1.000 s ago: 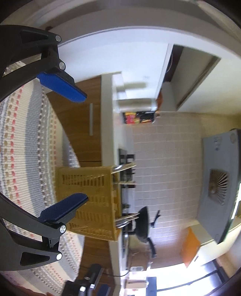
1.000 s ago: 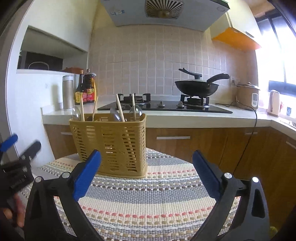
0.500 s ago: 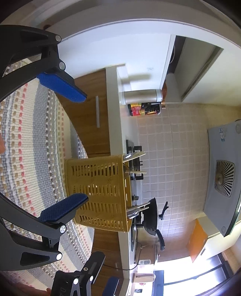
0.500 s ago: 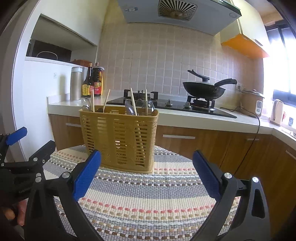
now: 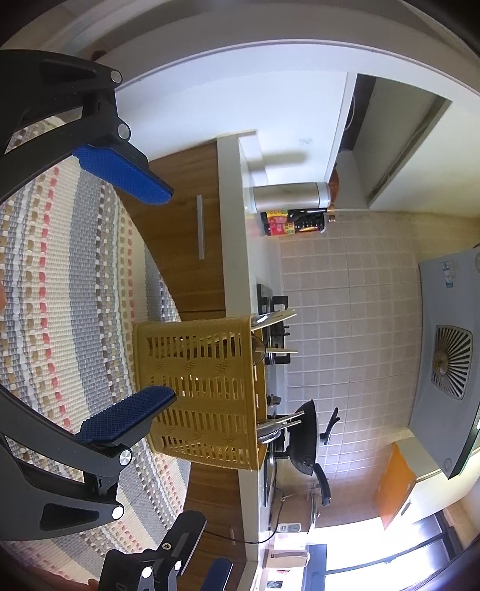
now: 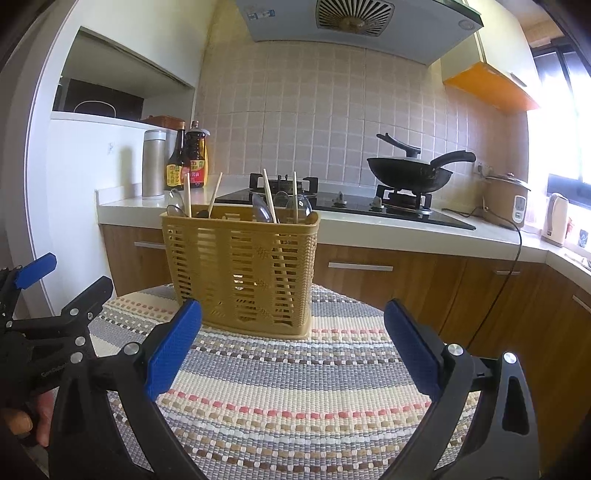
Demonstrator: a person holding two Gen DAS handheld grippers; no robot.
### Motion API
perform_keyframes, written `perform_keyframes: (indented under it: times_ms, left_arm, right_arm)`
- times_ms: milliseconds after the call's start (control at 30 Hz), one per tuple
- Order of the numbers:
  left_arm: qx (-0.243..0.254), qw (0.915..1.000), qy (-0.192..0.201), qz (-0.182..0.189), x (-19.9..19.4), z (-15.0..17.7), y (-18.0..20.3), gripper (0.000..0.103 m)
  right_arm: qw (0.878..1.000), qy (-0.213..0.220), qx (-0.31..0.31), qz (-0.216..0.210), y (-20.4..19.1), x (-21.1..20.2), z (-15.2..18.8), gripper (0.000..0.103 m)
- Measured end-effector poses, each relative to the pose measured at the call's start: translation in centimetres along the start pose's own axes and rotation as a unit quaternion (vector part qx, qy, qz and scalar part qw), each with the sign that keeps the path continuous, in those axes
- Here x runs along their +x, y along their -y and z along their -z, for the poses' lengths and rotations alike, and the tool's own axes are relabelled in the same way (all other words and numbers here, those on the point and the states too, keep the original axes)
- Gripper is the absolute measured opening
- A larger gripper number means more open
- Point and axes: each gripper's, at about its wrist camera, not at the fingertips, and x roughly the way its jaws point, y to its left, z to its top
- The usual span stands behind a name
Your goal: Organize utensils
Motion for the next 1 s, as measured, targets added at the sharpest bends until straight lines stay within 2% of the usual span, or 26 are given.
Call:
perform_keyframes:
  times_ms: [1000]
  left_arm:
    - [-0.008,0.9998,0.015,-0.013,-0.83,-0.34,-0.58,0.096]
  right_arm:
    - [1.0,-0.007,0.014,-0.003,0.18,0.25,0.04,0.095]
